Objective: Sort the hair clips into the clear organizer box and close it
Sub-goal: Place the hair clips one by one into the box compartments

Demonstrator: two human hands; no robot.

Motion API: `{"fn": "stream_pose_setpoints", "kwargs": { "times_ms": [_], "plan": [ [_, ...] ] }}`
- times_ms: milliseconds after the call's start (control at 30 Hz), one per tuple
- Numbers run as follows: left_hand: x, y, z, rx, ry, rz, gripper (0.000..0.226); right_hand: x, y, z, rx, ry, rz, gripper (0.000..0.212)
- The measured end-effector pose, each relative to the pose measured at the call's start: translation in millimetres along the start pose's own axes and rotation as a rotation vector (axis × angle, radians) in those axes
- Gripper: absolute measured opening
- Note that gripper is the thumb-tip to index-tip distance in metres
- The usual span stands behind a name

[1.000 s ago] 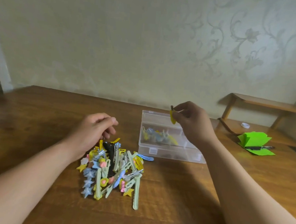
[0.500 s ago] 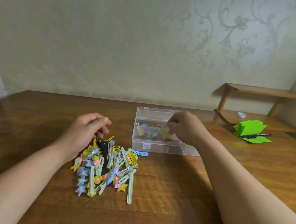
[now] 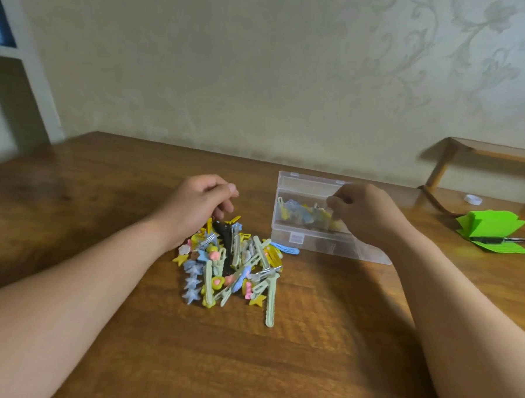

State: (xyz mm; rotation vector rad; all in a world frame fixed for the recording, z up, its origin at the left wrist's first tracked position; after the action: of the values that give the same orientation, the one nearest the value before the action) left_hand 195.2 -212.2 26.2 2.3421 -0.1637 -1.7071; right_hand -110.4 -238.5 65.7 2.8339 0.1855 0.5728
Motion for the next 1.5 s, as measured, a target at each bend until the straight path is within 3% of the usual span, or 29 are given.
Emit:
{"fn": "stream_pose_setpoints", "kwargs": {
  "times_ms": [200,333,433,700,1000,1100,1200,1267,1367,1500],
  "plan": [
    [-3,0,0,-0.007,0.022,0.001,0.022,45,-11,-32,-0.169,0.055,-0.164,0.013],
    [-4,-1,1,-0.001,-0.034,-0.005,0.022,91,-33,-25,0.091,0.008,-0.314,0.009],
    [-6,-2,2,0.01,-0.011,0.008,0.023,109,-54,-3,0.291,-0.218,-0.385,0.009],
    [-8,-4,2,0.017,0.035,0.008,0.021,123,-66,32,0.291,-0.458,-0.443,0.021],
    [-8,-4,3,0.015,0.029,0.019,0.022,129,-73,25,0.33,-0.402,-0.487,0.011],
    [-6,-4,4,0.016,-0.012,0.011,0.021,120,-58,1,0.285,-0.155,-0.419,0.006],
    [-5,-3,5,0.012,-0.025,0.004,0.021,79,-25,-47,-0.029,0.137,-0.226,0.005],
    [-6,-2,6,0.018,0.0,0.009,0.02,36,-12,-64,-0.198,0.137,-0.073,0.005],
    [-7,-3,7,0.022,0.012,0.008,0.02,-7,-3,-49,-0.191,0.003,0.07,0.006],
    [-8,-4,7,0.02,0.026,0.003,0.021,-9,3,-21,-0.076,-0.122,0.073,0.01]
  ]
}}
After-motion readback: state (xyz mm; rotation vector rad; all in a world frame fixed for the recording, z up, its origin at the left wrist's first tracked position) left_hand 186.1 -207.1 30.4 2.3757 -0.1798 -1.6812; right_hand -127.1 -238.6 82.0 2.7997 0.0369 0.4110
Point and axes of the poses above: each hand's wrist, its own y-axis towards the middle knuckle, its own z-axis out of the palm, x = y × z, the point moved 8 cm from there along y, towards the middle knuckle, and after that the axes turned 3 degrees about -y, right-handed, at the moved point
